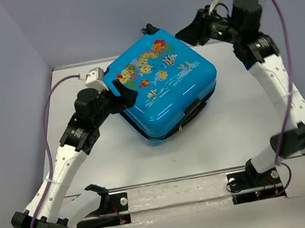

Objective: Pack the luggage

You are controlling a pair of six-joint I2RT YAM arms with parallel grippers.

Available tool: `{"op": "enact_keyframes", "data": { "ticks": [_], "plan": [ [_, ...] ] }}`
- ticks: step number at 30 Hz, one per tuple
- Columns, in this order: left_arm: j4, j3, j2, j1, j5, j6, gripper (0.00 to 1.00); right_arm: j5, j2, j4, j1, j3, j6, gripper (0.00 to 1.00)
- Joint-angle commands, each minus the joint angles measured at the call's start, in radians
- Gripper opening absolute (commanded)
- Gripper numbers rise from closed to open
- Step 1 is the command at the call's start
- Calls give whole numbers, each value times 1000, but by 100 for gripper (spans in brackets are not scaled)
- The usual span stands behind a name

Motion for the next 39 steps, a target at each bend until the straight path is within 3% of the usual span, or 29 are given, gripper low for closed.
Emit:
{"op": "enact_keyframes", "data": {
  "ticks": [1,2,5,7,11,13,16,22,32,35,38,39],
  "plan": [
    [44,73,-15,178,8,10,91,57,-283,41,29,-343,-64,15],
    [56,76,-3,216,5,9,91,81,-338,61,46,-506,-56,7],
    [56,68,18,247,45,2,91,188,-577,133,194,-792,-51,7],
    [79,1,-9,248,109,-17,88,293,-761,222,251,-1098,5,14],
    [105,-212,-162,248,105,-37,82,254,-894,449,276,-1400,108,27],
    [105,-275,-207,248,84,-57,71,252,-880,513,288,-1465,116,37],
    [116,-385,-254,248,112,-91,67,261,-793,589,330,-1499,93,44],
    [220,-560,-313,240,234,-189,48,293,-638,767,350,-1521,48,47],
    [424,-624,-141,45,172,-238,42,319,-477,909,377,-1516,18,47],
    [464,-614,-80,21,156,-237,40,325,-452,954,390,-1517,21,40],
    [507,-602,-22,13,149,-237,38,339,-422,989,417,-1514,28,23],
    [516,-599,-6,10,149,-240,38,348,-415,995,440,-1514,30,11]
  ]
}}
